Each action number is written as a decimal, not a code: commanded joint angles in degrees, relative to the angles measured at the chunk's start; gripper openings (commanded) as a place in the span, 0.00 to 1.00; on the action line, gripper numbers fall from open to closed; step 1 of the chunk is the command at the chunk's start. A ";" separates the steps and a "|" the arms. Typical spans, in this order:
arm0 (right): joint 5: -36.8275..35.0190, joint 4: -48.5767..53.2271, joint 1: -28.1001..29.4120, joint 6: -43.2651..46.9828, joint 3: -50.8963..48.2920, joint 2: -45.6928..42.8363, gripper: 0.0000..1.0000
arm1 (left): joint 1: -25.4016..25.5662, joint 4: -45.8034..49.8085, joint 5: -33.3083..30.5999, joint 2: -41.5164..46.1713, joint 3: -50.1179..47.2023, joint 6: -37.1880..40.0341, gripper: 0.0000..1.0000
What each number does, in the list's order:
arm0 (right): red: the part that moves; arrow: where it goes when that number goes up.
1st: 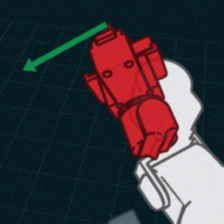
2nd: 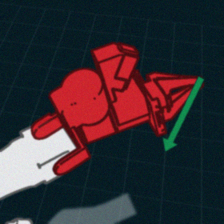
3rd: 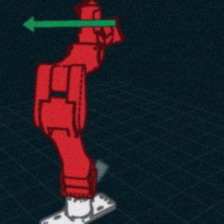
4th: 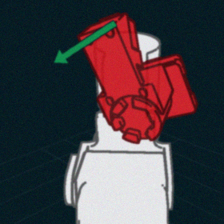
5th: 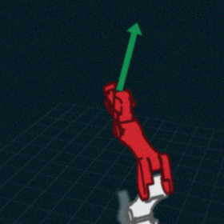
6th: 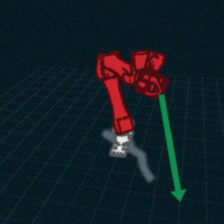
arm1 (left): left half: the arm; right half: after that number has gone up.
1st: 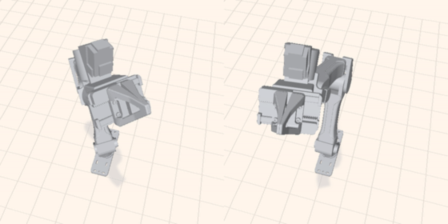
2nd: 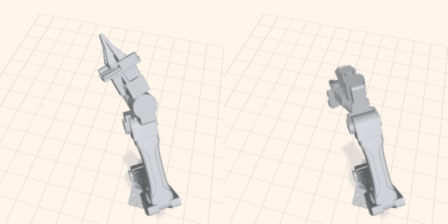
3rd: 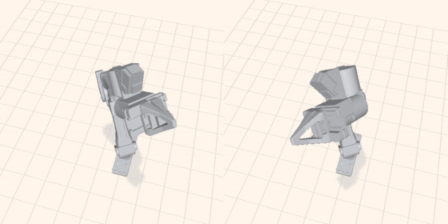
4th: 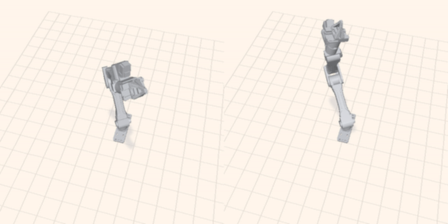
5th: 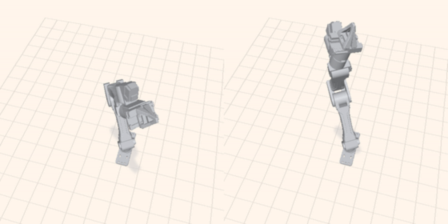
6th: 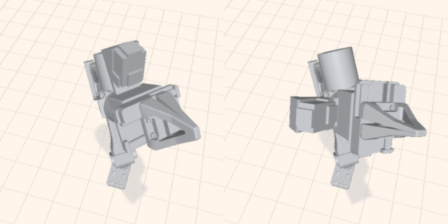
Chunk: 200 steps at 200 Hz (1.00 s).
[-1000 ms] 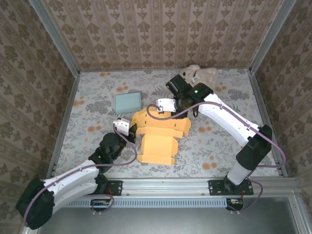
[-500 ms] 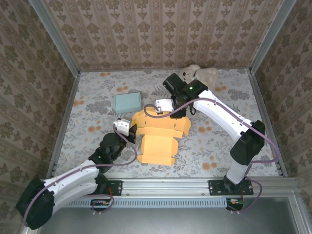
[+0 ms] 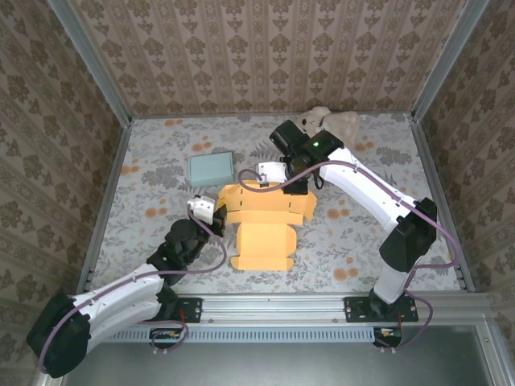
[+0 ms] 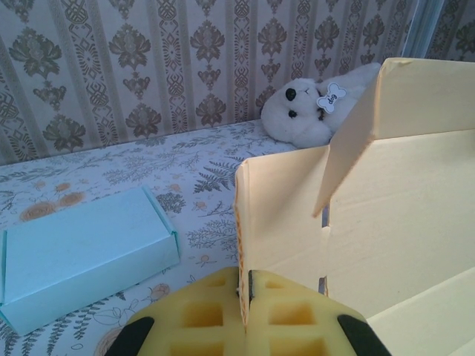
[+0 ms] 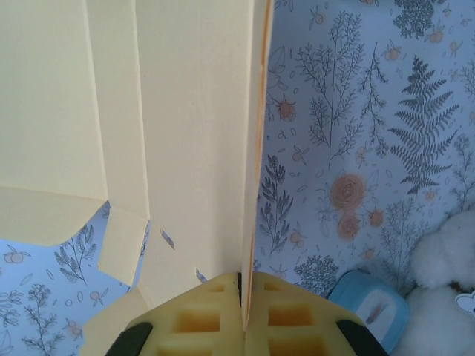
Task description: Fold the paper box
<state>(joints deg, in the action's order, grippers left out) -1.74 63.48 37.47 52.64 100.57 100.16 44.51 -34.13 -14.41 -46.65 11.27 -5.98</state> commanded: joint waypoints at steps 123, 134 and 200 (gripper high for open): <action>3.44 -1.60 -5.34 -8.87 -3.04 -0.30 0.00 | 7.28 21.90 0.99 12.79 6.83 -27.05 0.27; 4.56 -1.53 -5.35 -9.03 -3.71 -0.75 0.00 | 8.67 19.50 2.45 8.83 8.39 -27.00 0.27; 6.53 -4.66 -5.13 -9.41 -11.30 -5.49 0.00 | 7.97 21.22 -3.33 -9.55 18.65 -25.57 0.25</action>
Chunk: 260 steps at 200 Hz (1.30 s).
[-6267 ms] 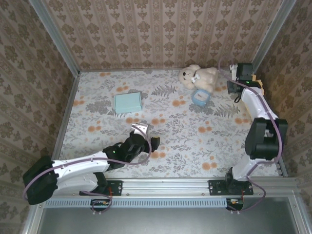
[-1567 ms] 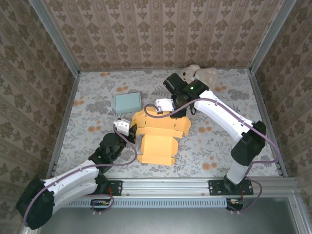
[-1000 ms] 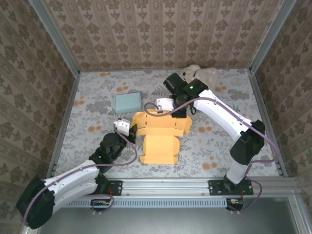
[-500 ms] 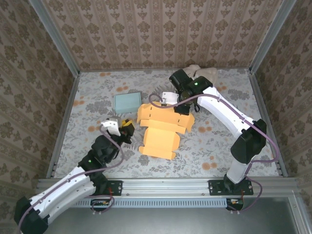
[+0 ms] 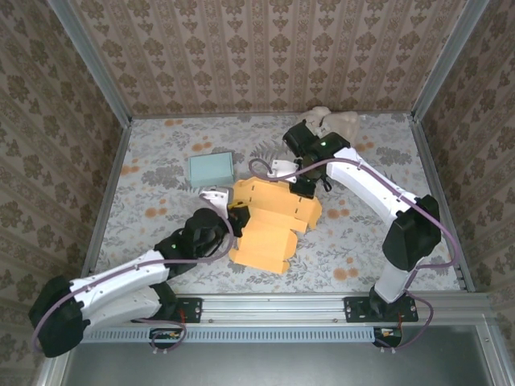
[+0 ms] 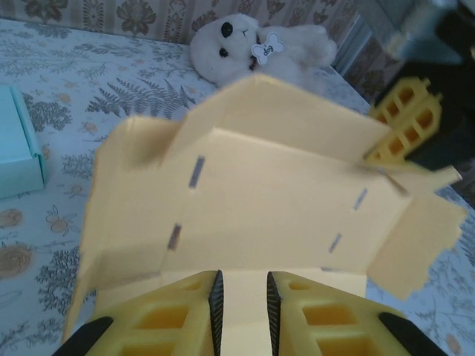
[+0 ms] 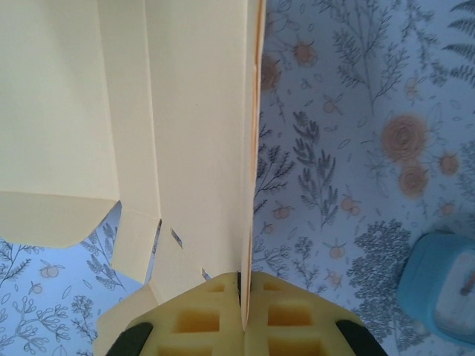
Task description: Fold the paper box
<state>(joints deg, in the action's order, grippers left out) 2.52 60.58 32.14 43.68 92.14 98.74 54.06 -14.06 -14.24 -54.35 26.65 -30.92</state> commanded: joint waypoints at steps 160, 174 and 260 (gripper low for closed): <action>-0.42 -11.84 3.19 0.33 -14.42 -11.30 0.00 | -7.06 3.97 7.16 -10.25 11.10 -2.22 0.25; -0.37 -12.25 3.41 -0.37 -14.44 -11.51 0.00 | -5.96 3.32 8.15 -11.89 11.95 -2.45 0.24; -0.95 -13.88 4.73 0.50 -16.28 -10.91 0.00 | -5.22 4.54 4.88 -16.22 15.28 -3.11 0.23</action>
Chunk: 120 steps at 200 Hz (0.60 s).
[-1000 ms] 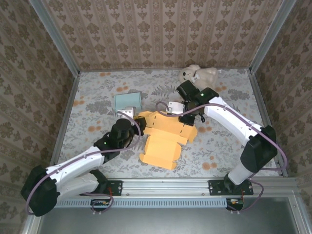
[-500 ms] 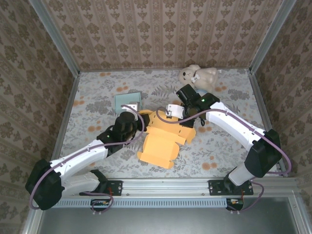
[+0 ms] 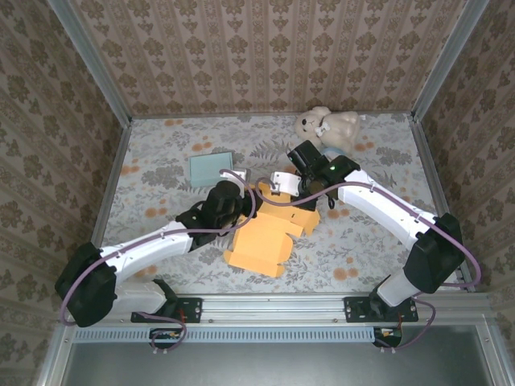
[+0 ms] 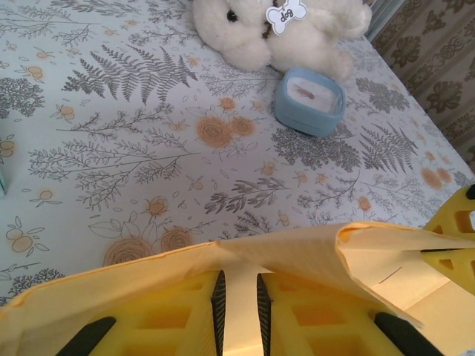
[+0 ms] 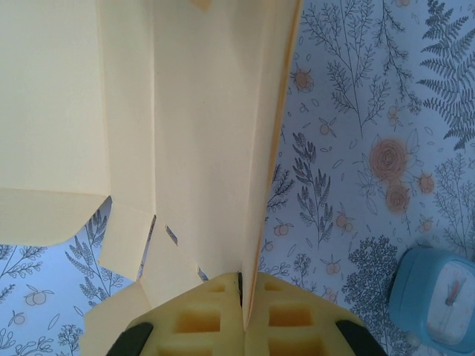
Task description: Fold the paper box
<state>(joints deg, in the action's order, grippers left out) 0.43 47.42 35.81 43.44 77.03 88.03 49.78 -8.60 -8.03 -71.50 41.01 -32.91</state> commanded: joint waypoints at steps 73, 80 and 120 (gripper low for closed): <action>0.67 -0.92 0.92 0.70 -1.45 1.45 0.00 | -9.51 0.32 0.08 9.47 -11.21 -3.97 0.24; 0.71 -0.90 0.93 0.68 -1.45 1.45 0.00 | -10.04 0.51 0.17 9.93 -11.79 -4.03 0.24; 1.45 -0.83 0.93 0.50 -1.46 0.72 0.00 | -11.18 1.85 -1.70 9.52 -13.32 -4.35 0.24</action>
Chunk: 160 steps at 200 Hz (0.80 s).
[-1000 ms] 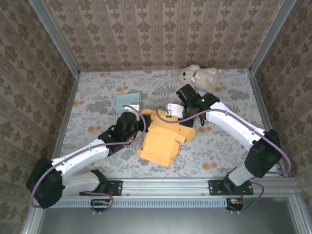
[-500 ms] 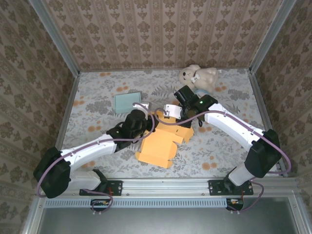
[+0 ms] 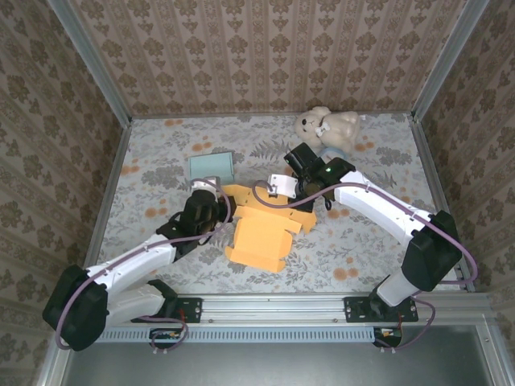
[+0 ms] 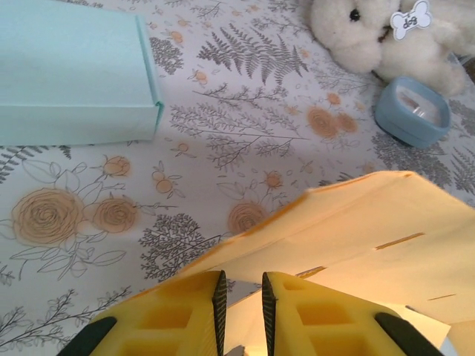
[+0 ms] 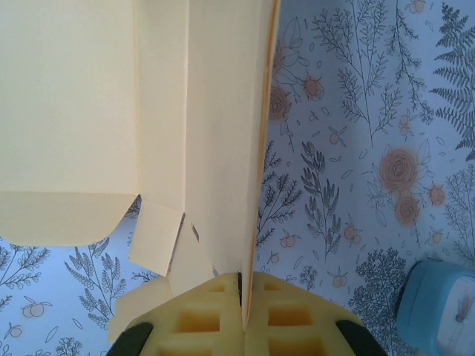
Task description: Fold the paper box
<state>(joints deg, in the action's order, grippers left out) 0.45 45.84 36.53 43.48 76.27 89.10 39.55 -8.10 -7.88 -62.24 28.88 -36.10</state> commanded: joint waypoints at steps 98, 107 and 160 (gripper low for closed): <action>7.04 0.28 -0.49 -0.26 -0.68 -1.56 0.00 | -1.19 -3.02 1.48 -6.71 -0.27 -2.39 0.23; 7.37 0.00 -0.65 -0.54 -0.68 -1.53 0.00 | -1.15 -3.47 2.20 -6.95 -0.15 -2.56 0.24; 6.08 -0.40 -0.94 -1.56 -0.42 0.32 0.00 | 2.00 -7.01 7.53 -7.95 1.02 -5.42 0.24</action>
<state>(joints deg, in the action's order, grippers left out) 4.12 45.98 35.55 43.00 76.05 89.10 39.46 -11.79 -4.05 -69.21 28.16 -39.31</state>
